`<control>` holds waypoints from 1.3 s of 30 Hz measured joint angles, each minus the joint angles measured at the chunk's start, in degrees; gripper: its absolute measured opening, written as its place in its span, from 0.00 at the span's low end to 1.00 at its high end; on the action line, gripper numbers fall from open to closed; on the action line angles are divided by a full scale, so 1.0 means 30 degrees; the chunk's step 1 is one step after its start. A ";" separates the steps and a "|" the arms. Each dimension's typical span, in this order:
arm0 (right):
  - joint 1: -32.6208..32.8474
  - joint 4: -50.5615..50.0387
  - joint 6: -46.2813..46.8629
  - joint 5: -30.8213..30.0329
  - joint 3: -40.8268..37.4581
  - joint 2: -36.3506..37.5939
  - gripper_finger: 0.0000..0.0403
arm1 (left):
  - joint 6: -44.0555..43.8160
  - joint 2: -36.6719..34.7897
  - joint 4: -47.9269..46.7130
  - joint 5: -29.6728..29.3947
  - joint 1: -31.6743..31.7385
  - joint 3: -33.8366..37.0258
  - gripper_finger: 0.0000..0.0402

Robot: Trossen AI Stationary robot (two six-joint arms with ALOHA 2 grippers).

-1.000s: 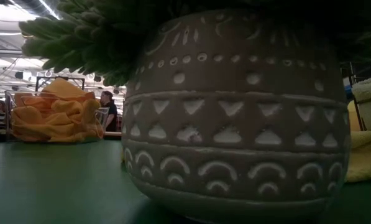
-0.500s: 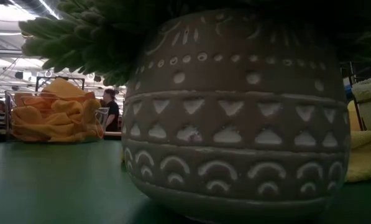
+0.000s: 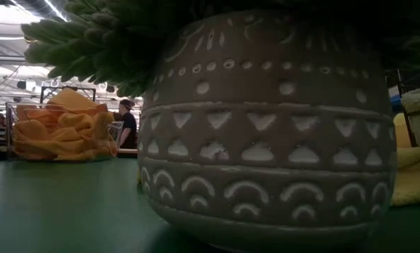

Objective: Sort microfiber towel by color & place in baskets
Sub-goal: Put the yellow microfiber towel into the yellow bin

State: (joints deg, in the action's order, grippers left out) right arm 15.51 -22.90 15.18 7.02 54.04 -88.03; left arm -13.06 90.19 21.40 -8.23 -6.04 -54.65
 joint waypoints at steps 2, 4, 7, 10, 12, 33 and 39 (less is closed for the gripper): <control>0.0000 0.0067 0.0000 0.0039 0.0000 0.0007 0.53 | 0.0000 0.0000 -0.0005 0.0000 0.0000 -0.0001 0.22; 0.0000 0.0061 0.0000 0.0040 0.0000 0.0007 0.48 | 0.0000 0.0000 0.0003 0.0000 0.0000 -0.0001 0.22; 0.0000 0.0059 0.0000 0.0040 0.0000 0.0007 0.37 | 0.0000 0.0000 -0.0005 0.0000 0.0000 -0.0001 0.22; 0.0000 0.0052 0.0007 0.0040 0.0000 0.0015 0.24 | 0.0000 0.0000 -0.0005 0.0000 0.0000 -0.0001 0.22; -0.0007 0.0052 0.0000 0.0040 0.0000 0.0015 0.15 | 0.0000 0.0000 -0.0005 0.0000 0.0000 -0.0001 0.22; -0.0051 -1.2521 -0.0172 -0.5507 0.9951 0.1205 0.01 | 0.0051 0.0000 0.0024 0.0395 0.0000 -0.0001 0.22; -0.0051 -1.6072 -0.0167 -0.7980 1.4358 0.1224 0.01 | 0.0036 0.0000 0.0024 0.0627 -0.0007 -0.0001 0.22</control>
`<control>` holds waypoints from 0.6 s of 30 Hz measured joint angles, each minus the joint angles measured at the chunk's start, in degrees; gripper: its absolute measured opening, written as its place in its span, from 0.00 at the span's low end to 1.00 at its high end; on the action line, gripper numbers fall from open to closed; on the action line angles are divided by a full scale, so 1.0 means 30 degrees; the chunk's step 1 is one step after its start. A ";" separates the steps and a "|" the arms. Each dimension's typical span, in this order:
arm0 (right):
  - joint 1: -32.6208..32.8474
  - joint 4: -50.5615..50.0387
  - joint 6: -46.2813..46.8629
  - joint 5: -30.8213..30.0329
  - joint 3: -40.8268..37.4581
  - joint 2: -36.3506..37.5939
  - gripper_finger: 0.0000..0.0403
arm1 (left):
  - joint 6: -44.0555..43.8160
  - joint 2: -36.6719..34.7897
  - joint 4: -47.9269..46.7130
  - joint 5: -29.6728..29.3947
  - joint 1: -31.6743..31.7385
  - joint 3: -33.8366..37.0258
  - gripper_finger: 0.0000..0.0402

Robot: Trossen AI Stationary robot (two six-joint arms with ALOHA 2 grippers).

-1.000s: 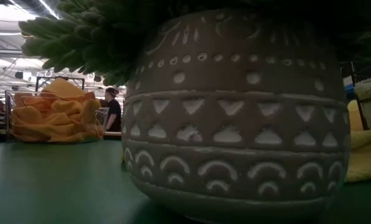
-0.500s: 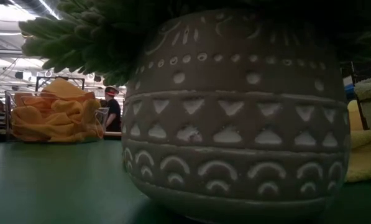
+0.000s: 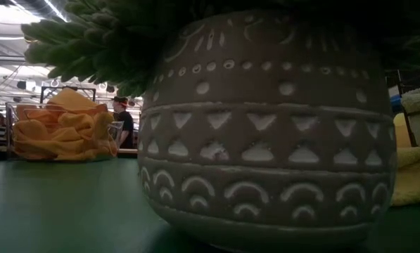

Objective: Sort microfiber towel by color & place in baskets
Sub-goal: Put the yellow microfiber towel into the yellow bin

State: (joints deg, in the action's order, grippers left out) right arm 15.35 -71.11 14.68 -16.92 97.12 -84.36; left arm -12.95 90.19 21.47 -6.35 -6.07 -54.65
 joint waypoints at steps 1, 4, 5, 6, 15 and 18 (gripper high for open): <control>0.0000 -0.0559 0.0006 -0.0069 0.0771 0.0000 0.01 | 0.0000 0.0000 0.0000 0.0000 0.0000 0.0000 0.22; 0.0000 -0.1743 0.0159 -0.0155 0.3118 0.0000 0.01 | 0.0000 0.0000 -0.0007 0.0000 0.0000 0.0000 0.22; 0.0000 -0.2121 0.0377 -0.0157 0.3883 0.0000 0.01 | 0.0000 0.0000 -0.0007 0.0000 0.0000 0.0000 0.22; 0.0000 -0.2542 0.0576 -0.0155 0.4672 0.0000 0.01 | 0.0000 0.0000 -0.0007 0.0007 0.0000 0.0000 0.22; 0.0000 -0.5854 0.2538 0.1076 1.0687 0.0292 0.01 | -0.0015 0.0000 -0.0015 0.0007 0.0000 0.0000 0.22; 0.0000 -0.6309 0.3113 0.2103 1.2127 0.0602 0.01 | -0.0015 0.0000 -0.0021 0.0007 0.0000 0.0000 0.22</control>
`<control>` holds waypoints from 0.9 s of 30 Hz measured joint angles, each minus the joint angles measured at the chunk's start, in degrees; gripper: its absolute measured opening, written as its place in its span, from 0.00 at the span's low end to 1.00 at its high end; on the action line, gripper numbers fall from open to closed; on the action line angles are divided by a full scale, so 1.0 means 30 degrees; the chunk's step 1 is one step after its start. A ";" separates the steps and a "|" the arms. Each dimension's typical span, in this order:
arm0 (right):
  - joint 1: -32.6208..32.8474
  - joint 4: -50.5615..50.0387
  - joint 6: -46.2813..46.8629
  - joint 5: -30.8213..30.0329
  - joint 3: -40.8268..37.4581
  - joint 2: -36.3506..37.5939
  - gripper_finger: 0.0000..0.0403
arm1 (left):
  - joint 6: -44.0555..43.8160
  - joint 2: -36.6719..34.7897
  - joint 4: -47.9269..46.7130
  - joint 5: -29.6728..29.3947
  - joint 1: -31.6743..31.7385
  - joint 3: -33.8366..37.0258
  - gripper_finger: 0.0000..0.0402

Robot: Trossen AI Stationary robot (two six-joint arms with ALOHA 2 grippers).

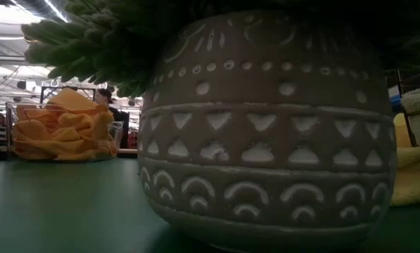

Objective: Sort microfiber towel by color & place in baskets
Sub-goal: Put the yellow microfiber towel into the yellow bin

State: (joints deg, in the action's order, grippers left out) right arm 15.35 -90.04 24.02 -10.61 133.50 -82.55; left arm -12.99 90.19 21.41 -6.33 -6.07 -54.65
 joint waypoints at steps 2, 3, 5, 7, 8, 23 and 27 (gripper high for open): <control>0.0000 0.0003 0.0044 0.1017 0.0508 0.0416 0.01 | 0.0000 0.0000 -0.0001 0.0000 0.0000 0.0000 0.22; 0.0000 0.0071 0.0063 0.1544 0.0495 0.0717 0.01 | 0.0000 0.0000 -0.0001 -0.0005 0.0000 0.0000 0.22; 0.0000 -0.0051 0.0246 0.2368 0.0267 0.1497 0.01 | -0.0007 0.0000 -0.0004 -0.0007 0.0000 0.0000 0.22; 0.0007 -0.0032 0.0794 0.2544 0.0174 0.2038 0.01 | -0.0007 0.0000 -0.0022 -0.0007 0.0000 0.0000 0.22; 0.0007 -0.0029 0.0926 0.2562 0.0162 0.2348 0.01 | -0.0008 0.0000 -0.0023 -0.0007 0.0000 0.0000 0.22; 0.0007 0.0008 0.1979 0.1254 0.0105 0.6912 0.01 | -0.0124 0.0000 -0.0118 -0.0015 0.0000 0.0000 0.22; 0.0007 0.0044 0.1979 0.1391 -0.0781 0.7631 0.01 | -0.0124 0.0000 -0.0118 -0.0036 -0.0007 0.0000 0.22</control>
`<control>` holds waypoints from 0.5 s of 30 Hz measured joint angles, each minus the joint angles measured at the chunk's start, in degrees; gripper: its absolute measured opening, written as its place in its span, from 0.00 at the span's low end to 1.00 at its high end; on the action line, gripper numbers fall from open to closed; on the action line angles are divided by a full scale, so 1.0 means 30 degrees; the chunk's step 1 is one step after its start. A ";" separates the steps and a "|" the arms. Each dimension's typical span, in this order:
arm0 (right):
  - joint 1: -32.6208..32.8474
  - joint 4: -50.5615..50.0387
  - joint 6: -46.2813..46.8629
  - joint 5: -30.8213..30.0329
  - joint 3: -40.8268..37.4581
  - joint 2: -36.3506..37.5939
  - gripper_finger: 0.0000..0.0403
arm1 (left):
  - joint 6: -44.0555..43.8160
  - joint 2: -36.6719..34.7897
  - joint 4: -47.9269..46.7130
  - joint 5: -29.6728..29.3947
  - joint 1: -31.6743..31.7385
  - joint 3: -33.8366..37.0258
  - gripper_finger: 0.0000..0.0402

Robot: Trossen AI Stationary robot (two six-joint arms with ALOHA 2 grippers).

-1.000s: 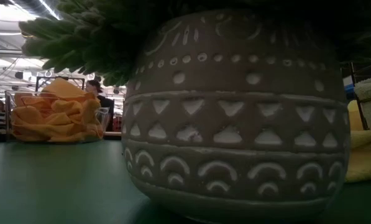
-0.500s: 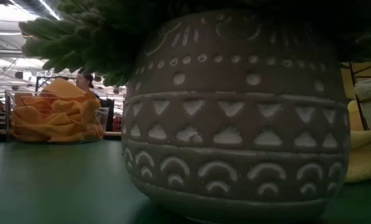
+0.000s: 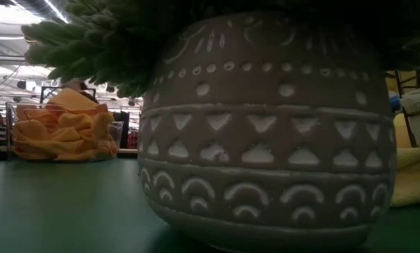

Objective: Sort microfiber towel by color & place in baskets
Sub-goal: Put the yellow microfiber towel into the yellow bin

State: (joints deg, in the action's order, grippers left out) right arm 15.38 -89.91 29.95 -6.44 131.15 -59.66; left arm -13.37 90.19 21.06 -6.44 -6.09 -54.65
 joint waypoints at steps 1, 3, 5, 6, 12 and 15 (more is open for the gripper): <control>0.0000 0.0000 -0.0007 0.0057 -0.0425 0.0137 0.01 | 0.0000 0.0000 0.0000 -0.0007 0.0000 0.0000 0.22; 0.0000 -0.0007 -0.0001 0.0517 -0.1574 0.0388 0.01 | -0.0007 0.0000 0.0000 -0.0007 0.0000 0.0000 0.22; -0.0002 -0.0041 0.0005 0.1400 -0.2911 0.0551 0.01 | -0.0022 0.0000 0.0000 -0.0007 0.0000 0.0000 0.22; -0.0004 -0.0052 0.0019 0.2008 -0.3603 0.0599 0.01 | -0.0029 0.0000 -0.0001 -0.0007 0.0000 0.0000 0.22; 0.0000 -0.0037 0.0590 0.4887 -0.6549 0.0583 0.01 | -0.0051 0.0000 -0.0007 -0.0012 0.0000 0.0000 0.22; 0.0000 -0.0024 0.0597 0.5333 -0.7084 0.0573 0.01 | -0.0051 0.0000 -0.0007 -0.0015 0.0000 0.0000 0.22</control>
State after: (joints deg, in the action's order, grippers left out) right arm 15.38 -89.98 31.75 9.56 109.90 -57.94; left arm -13.52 90.19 21.04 -6.48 -6.09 -54.65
